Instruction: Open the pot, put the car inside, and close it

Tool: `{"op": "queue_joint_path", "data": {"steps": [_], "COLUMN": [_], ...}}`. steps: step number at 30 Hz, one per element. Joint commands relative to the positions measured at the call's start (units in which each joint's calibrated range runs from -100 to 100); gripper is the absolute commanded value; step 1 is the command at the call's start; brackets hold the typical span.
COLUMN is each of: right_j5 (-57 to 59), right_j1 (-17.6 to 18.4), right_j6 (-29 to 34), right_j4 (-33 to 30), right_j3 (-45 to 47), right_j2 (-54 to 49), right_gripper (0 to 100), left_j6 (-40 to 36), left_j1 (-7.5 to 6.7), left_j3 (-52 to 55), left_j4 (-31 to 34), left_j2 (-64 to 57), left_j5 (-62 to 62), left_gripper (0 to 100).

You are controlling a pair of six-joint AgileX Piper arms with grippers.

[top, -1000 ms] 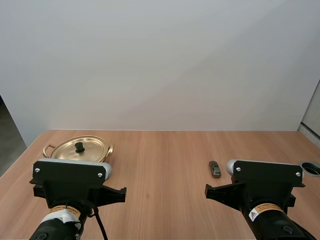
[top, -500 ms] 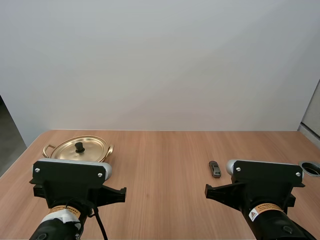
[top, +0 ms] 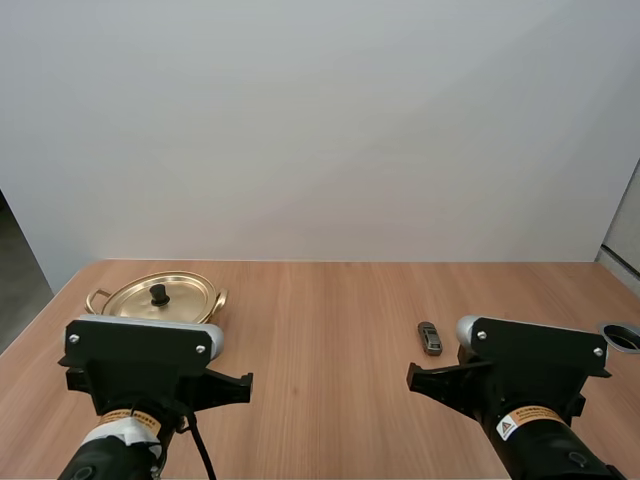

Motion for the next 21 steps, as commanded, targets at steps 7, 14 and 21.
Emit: {"op": "queue_joint_path", "data": {"steps": [7,14,21], "right_j5": [0.51,10.95,13.99], "right_j1": [-0.03,-0.03,-0.03], "right_j6": [0.13,5.19,3.14], "right_j4": [-37.63,-34.57,-31.26], "right_j3": [-5.69,-20.23,-24.63], "right_j2": [0.0,0.0,0.0], "right_gripper": [0,0,0], "left_j6": [1.86,-1.93,-3.25], "left_j1": [-0.01,0.57,1.56], "left_j3": [-16.94,-20.39,-27.65], "left_j4": [16.15,17.4,17.72], "left_j2": [0.0,0.0,13.92], "left_j5": [5.14,7.07,3.14], "left_gripper": [0,0,0]}}
